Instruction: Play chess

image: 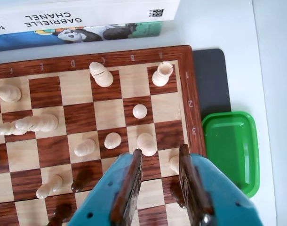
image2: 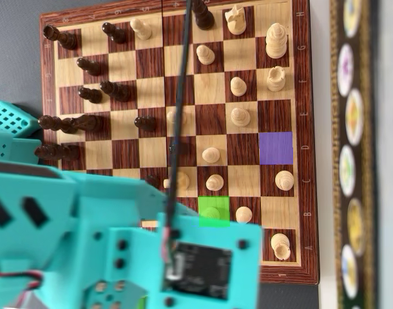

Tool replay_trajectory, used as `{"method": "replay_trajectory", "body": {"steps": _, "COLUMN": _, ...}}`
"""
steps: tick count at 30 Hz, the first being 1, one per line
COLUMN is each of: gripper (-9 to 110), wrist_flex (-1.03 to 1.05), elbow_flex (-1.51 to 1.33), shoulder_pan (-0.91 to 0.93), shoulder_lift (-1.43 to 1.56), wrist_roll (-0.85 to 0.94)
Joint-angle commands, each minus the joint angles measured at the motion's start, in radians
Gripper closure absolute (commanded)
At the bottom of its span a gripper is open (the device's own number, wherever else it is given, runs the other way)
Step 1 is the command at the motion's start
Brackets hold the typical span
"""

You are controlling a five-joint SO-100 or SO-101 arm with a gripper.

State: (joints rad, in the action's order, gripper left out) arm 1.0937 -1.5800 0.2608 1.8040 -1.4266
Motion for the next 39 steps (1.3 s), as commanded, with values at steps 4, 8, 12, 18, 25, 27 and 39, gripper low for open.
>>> {"method": "replay_trajectory", "body": {"steps": 4, "gripper": 89, "wrist_flex": -0.002, "elbow_flex": -0.121, "shoulder_pan": -0.002, "shoulder_lift": 0.267, "wrist_roll": -0.037}}
{"method": "replay_trajectory", "body": {"steps": 8, "gripper": 89, "wrist_flex": -0.006, "elbow_flex": -0.213, "shoulder_pan": -0.025, "shoulder_lift": 0.413, "wrist_roll": -0.087}}
{"method": "replay_trajectory", "body": {"steps": 12, "gripper": 89, "wrist_flex": -0.011, "elbow_flex": -0.281, "shoulder_pan": -0.066, "shoulder_lift": 0.541, "wrist_roll": -0.127}}
{"method": "replay_trajectory", "body": {"steps": 18, "gripper": 89, "wrist_flex": -0.02, "elbow_flex": -0.342, "shoulder_pan": -0.12, "shoulder_lift": 0.696, "wrist_roll": -0.141}}
{"method": "replay_trajectory", "body": {"steps": 25, "gripper": 89, "wrist_flex": -0.267, "elbow_flex": -0.554, "shoulder_pan": -0.189, "shoulder_lift": 0.881, "wrist_roll": -0.141}}
{"method": "replay_trajectory", "body": {"steps": 27, "gripper": 89, "wrist_flex": -0.347, "elbow_flex": -0.629, "shoulder_pan": -0.215, "shoulder_lift": 0.936, "wrist_roll": -0.143}}
{"method": "replay_trajectory", "body": {"steps": 39, "gripper": 89, "wrist_flex": -0.856, "elbow_flex": -1.026, "shoulder_pan": -0.299, "shoulder_lift": 1.239, "wrist_roll": -0.129}}
